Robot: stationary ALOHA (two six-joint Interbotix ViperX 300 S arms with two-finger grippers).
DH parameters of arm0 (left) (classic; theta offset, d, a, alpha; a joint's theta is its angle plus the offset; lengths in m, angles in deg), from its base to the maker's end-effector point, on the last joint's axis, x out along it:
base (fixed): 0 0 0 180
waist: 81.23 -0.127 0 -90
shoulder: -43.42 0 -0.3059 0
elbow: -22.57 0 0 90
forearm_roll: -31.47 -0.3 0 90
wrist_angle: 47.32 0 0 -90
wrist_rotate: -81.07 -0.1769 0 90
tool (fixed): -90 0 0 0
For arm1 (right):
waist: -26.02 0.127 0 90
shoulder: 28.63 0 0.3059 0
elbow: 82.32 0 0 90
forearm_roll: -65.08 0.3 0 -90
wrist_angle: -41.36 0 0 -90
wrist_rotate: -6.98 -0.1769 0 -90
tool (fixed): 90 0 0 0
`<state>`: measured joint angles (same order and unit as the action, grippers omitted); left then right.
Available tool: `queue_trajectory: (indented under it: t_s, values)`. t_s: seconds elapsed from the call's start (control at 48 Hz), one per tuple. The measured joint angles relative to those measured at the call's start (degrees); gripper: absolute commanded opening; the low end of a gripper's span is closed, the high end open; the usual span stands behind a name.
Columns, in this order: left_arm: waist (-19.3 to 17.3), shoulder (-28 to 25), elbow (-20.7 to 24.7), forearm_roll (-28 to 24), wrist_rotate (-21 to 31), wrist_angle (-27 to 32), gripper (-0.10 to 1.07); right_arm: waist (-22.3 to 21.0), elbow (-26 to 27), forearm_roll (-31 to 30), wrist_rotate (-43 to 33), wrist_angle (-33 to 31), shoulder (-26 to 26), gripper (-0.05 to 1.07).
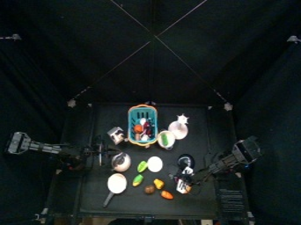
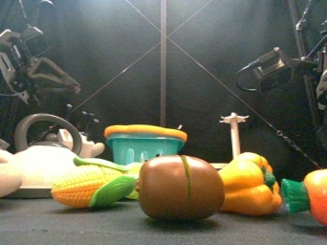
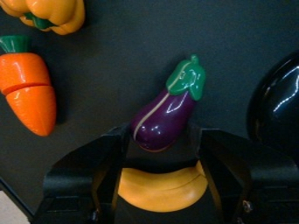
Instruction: Grab eggplant
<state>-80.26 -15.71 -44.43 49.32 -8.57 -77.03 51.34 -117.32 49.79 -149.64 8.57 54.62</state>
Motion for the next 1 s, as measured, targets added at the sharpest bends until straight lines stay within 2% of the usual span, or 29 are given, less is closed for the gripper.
queue_trajectory:
  t_s: [0.625,1.0]
  values:
    - [0.0,0.2,0.0,0.0,-0.1,0.0,0.59,-4.7,1.5,-6.0,-0.2,0.2,-3.9,0.88]
    - [0.0,0.0,-0.1,0.1,-0.1,0.0,0.59,-7.2,1.8,-7.2,-0.2,0.4,-4.4,0.95]
